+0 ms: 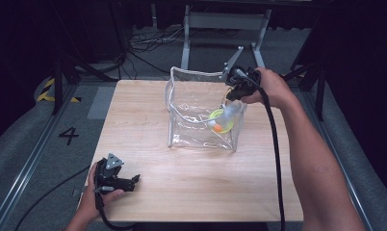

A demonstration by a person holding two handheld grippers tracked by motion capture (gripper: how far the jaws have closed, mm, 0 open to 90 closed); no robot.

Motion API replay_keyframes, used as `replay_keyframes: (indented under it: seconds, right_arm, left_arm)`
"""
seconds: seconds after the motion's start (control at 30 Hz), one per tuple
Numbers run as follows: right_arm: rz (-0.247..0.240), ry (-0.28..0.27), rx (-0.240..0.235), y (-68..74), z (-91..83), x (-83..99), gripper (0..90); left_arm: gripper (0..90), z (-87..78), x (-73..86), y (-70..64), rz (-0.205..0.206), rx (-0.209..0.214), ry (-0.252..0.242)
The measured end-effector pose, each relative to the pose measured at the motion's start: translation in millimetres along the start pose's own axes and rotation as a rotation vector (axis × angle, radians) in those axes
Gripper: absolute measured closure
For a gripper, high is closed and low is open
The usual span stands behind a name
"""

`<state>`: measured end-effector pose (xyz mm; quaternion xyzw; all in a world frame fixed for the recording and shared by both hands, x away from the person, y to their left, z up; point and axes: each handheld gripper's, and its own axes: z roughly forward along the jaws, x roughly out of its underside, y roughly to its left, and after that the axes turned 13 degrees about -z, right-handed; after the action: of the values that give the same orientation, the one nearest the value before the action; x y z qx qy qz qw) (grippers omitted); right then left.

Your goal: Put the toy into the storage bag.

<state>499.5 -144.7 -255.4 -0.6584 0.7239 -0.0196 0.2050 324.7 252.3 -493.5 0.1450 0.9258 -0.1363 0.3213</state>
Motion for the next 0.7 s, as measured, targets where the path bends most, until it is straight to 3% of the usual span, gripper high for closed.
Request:
replay_keyframes:
  seconds: [0.33, 0.7]
  right_arm:
    - [0.001, 0.028, -0.049, 5.5, 21.2, 9.0, 87.2]
    - [0.023, 0.012, -0.064, 6.5, 21.8, 13.9, 87.7]
  left_arm:
    - [1.2, 0.0, 0.0, 0.0, 0.0, 0.0, 0.0]
    - [1.2, 0.0, -0.1, 0.0, 0.001, 0.001, 0.001]
